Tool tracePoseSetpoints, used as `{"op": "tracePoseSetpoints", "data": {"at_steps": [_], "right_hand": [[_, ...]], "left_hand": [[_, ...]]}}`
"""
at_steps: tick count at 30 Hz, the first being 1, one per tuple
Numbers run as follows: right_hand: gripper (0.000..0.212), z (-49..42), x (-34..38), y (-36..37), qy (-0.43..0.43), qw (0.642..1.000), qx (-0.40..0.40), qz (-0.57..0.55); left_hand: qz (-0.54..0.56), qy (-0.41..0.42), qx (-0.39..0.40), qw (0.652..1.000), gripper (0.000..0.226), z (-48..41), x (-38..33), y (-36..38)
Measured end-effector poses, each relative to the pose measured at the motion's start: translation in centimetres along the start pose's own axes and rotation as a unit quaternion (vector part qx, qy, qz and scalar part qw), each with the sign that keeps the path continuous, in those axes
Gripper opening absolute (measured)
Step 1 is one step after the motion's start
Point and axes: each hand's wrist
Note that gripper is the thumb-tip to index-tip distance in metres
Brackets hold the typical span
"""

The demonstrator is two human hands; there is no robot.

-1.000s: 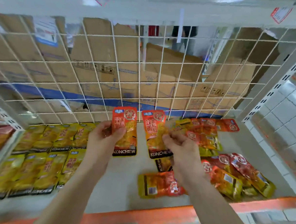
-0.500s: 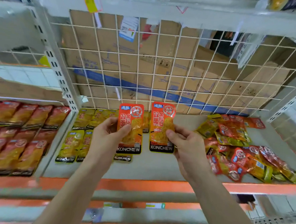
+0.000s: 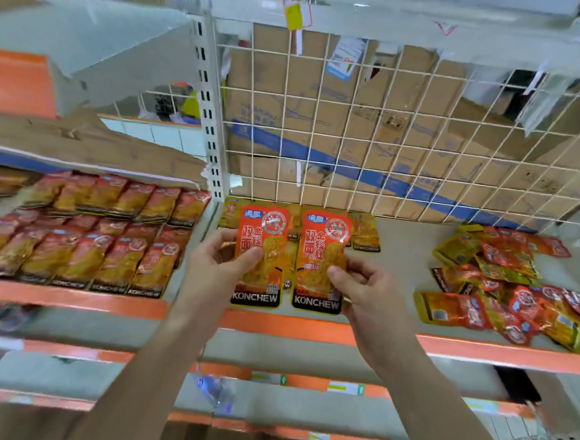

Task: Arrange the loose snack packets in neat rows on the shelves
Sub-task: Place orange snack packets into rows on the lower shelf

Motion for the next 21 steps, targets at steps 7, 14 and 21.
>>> {"op": "tracePoseSetpoints", "data": {"at_steps": [7,14,21], "right_hand": [[0.019,-0.7,-1.4,2.7,0.012,0.999,0.04,0.024],[0.022,-1.1,-2.4,6.2,0.048,0.991,0.12,0.036],[0.016,-1.3,-3.4,10.9,0.059,0.987,0.139,0.049]], "left_hand": [[-0.024,0.009,-0.095,0.995,0.017,1.1,-0.4,-3.3],[-0.004,-0.001,-0.174,0.985,0.02,2.3,-1.2,-7.1],[0.0,-0.016,-0.201,0.98,0.017,2.7,-1.7,-11.7]]}}
Point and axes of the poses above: each hand's wrist, its own z-axis away from the middle knuckle, its own y-axis out of the palm, x = y × z, and after that the axes turned 1 degree about -x, right-handed
